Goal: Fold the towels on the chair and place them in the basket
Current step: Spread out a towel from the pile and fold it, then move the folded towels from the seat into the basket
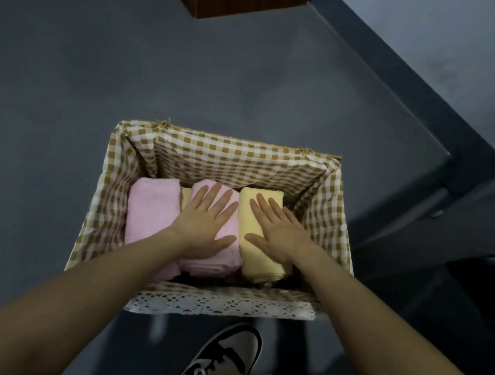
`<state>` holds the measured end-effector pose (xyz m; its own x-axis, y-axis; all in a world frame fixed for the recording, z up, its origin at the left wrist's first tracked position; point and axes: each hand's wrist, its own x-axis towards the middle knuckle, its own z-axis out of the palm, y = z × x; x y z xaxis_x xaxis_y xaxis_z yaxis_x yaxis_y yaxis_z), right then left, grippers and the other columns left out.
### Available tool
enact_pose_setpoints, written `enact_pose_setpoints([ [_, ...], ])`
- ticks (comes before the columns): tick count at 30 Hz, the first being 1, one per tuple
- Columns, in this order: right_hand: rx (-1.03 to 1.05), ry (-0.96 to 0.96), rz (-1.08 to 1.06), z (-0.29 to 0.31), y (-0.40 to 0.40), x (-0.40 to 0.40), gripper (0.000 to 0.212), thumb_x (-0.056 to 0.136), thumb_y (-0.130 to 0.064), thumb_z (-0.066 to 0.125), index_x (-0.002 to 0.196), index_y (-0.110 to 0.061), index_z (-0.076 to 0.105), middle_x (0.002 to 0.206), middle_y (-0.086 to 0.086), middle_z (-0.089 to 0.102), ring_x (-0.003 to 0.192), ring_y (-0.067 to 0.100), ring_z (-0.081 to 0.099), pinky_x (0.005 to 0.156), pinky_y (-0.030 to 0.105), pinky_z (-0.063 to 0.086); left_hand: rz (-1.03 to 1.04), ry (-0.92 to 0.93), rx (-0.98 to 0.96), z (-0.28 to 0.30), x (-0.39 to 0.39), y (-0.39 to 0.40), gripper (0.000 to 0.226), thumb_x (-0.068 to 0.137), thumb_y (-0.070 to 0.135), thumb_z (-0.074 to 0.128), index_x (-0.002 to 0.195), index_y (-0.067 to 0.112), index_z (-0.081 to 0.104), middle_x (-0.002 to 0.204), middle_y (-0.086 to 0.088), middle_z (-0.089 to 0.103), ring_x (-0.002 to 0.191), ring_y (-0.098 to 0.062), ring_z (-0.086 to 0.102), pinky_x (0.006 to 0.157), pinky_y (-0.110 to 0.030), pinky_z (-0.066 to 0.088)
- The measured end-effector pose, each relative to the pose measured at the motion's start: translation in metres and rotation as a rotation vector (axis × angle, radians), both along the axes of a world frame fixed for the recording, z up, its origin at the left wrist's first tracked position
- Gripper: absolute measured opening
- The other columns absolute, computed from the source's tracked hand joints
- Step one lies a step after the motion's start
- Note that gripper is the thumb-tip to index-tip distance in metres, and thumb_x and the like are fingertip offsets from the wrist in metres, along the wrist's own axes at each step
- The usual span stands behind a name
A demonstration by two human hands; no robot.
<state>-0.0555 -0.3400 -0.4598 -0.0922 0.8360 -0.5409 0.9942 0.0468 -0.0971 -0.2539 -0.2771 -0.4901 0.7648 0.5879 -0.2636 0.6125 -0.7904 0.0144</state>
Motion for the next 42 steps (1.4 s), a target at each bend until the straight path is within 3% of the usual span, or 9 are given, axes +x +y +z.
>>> enact_pose_setpoints([
  [3,0.024,0.067,-0.051,0.006,-0.003,-0.009,0.068,0.101,-0.051,0.026,0.153,-0.026,-0.010,0.159,-0.005,-0.019,0.148,0.018,-0.012,0.119,0.039,-0.004,0.060,-0.016,-0.045,0.015,0.000,0.000,0.092,0.073,0.059,-0.016,0.153,0.020,0.006,0.160,-0.006,-0.005,0.146,-0.029,-0.011,0.112,-0.041,-0.019],
  [6,0.092,0.116,-0.102,0.026,-0.007,-0.015,0.063,0.102,-0.044,0.032,0.154,-0.029,0.000,0.162,-0.005,-0.007,0.149,0.019,0.000,0.119,0.040,0.004,0.108,-0.122,0.019,0.041,-0.004,-0.001,0.078,0.086,0.050,0.001,0.146,0.015,0.035,0.153,-0.011,0.031,0.141,-0.030,0.027,0.115,-0.045,0.017],
  [8,0.175,0.174,-0.165,0.048,-0.011,-0.015,0.062,0.101,-0.039,0.037,0.154,-0.031,0.006,0.162,-0.005,0.006,0.147,0.021,0.014,0.117,0.043,0.014,0.138,-0.249,0.092,0.062,-0.001,0.000,0.064,0.090,0.043,0.019,0.127,0.009,0.057,0.129,-0.013,0.058,0.116,-0.031,0.056,0.097,-0.042,0.042],
  [10,0.265,0.220,-0.203,0.074,-0.016,-0.012,0.060,0.101,-0.035,0.040,0.153,-0.028,0.013,0.159,-0.002,0.022,0.142,0.024,0.027,0.114,0.044,0.026,0.141,-0.349,0.170,0.092,0.005,0.002,0.052,0.087,0.037,0.031,0.107,0.006,0.068,0.106,-0.012,0.069,0.092,-0.030,0.066,0.079,-0.039,0.052],
  [16,0.667,0.150,-0.181,0.175,-0.048,0.013,0.052,0.099,-0.026,0.045,0.149,-0.019,0.031,0.145,0.004,0.045,0.131,0.027,0.041,0.103,0.042,0.036,0.114,-0.498,0.387,0.193,0.040,-0.014,0.042,0.084,0.034,0.036,0.087,0.009,0.069,0.086,-0.007,0.069,0.081,-0.028,0.065,0.074,-0.034,0.045],
  [24,1.150,0.047,-0.400,0.283,-0.152,0.083,0.038,0.090,-0.025,0.045,0.122,-0.009,0.060,0.112,0.008,0.064,0.099,0.034,0.058,0.082,0.044,0.045,-0.168,-0.820,0.436,0.305,0.133,-0.089,0.043,0.087,0.032,0.041,0.109,0.007,0.068,0.108,-0.007,0.068,0.100,-0.026,0.064,0.084,-0.035,0.045],
  [29,1.190,-0.064,-0.664,0.302,-0.252,0.149,0.030,0.096,-0.017,0.050,0.124,-0.013,0.059,0.116,0.004,0.062,0.103,0.028,0.056,0.086,0.041,0.043,-0.358,-0.882,0.256,0.335,0.227,-0.166,0.046,0.085,0.032,0.040,0.112,0.006,0.067,0.112,-0.008,0.067,0.101,-0.029,0.064,0.084,-0.038,0.046],
  [33,1.215,-0.167,-0.914,0.308,-0.350,0.202,0.030,0.097,-0.018,0.049,0.125,-0.013,0.058,0.118,0.002,0.061,0.108,0.024,0.057,0.091,0.042,0.044,-0.490,-0.883,0.093,0.348,0.309,-0.243,0.041,0.095,0.028,0.045,0.129,0.010,0.057,0.131,-0.005,0.057,0.120,-0.026,0.051,0.100,-0.038,0.033],
  [42,1.241,-0.370,-1.407,0.298,-0.553,0.294,0.024,0.091,-0.011,0.052,0.111,-0.006,0.065,0.110,0.014,0.067,0.101,0.033,0.060,0.077,0.039,0.045,-0.748,-0.794,-0.104,0.351,0.460,-0.426,0.039,0.099,0.029,0.041,0.135,0.016,0.051,0.137,-0.001,0.051,0.124,-0.022,0.045,0.103,-0.034,0.026],
])
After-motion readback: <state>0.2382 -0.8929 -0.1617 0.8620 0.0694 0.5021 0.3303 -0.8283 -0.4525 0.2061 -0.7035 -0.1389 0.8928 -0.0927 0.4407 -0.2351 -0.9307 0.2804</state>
